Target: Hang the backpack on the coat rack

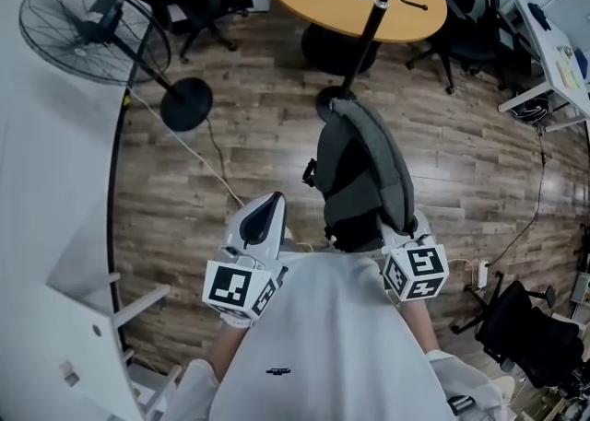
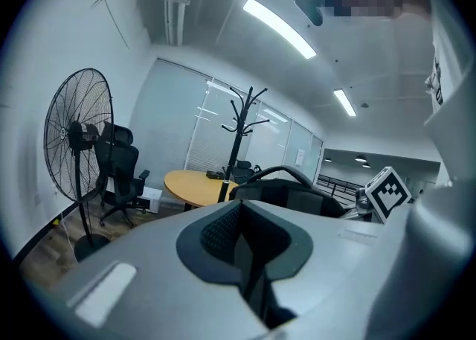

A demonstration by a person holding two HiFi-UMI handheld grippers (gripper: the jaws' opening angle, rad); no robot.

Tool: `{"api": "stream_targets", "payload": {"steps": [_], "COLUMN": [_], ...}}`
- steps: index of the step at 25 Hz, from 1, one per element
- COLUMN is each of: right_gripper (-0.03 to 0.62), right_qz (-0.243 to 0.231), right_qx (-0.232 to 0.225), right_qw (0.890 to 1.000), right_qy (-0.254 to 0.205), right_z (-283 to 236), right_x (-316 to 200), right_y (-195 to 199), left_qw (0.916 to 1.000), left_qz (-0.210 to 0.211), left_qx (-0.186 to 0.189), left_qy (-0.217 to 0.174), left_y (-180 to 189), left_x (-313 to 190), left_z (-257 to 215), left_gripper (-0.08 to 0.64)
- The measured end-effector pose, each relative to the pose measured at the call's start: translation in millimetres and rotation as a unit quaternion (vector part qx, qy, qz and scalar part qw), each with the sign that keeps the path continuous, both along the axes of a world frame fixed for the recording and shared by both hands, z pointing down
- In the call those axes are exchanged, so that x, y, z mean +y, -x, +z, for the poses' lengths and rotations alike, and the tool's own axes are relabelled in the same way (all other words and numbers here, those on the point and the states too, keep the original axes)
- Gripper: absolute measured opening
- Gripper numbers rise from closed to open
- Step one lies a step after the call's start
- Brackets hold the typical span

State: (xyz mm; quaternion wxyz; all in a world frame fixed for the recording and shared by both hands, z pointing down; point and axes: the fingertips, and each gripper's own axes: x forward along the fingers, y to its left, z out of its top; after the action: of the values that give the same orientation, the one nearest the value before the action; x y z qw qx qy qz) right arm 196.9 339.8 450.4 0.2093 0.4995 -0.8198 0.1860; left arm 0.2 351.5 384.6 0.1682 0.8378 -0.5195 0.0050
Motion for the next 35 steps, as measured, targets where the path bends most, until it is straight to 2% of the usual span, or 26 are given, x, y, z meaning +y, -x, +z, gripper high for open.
{"api": "stream_targets", "payload": {"steps": [7, 13, 20, 26, 31, 35], "right_gripper": [0.063, 0.063, 0.063, 0.063, 0.063, 0.061], "right_qz": [0.017, 0.027, 0.025, 0.014, 0.0, -0.012], "right_qx": [0.003, -0.008, -0.027, -0.039, -0.048, -0.054], "right_qw": [1.0, 0.999, 0.999, 0.999, 0.999, 0.998], "right_qy": [-0.023, -0.031, -0.028, -0.021, -0.014, -0.016], "right_z": [-10, -15, -20, -12, -8, -10], "right_x": [-12, -13, -27, -58, -95, -136], "right_y": [54, 84, 104, 120, 134, 140], "left_qw": [0.9995, 0.9991, 0.9988, 0.9996, 0.9998, 0.9999], "left_qz": [0.023, 0.033, 0.037, 0.015, 0.0, 0.008], "left_qx": [0.012, 0.02, 0.03, 0.023, 0.02, 0.011], "left_qy": [-0.019, -0.015, -0.014, -0.008, 0.005, 0.004], "left_y": [54, 80, 86, 101, 111, 108], "left_x": [-10, -11, -23, -47, -81, -126], "left_z": [-3, 10, -1, -3, 3, 2], "left_gripper": [0.017, 0.017, 0.017, 0.017, 0.017, 0.017]}}
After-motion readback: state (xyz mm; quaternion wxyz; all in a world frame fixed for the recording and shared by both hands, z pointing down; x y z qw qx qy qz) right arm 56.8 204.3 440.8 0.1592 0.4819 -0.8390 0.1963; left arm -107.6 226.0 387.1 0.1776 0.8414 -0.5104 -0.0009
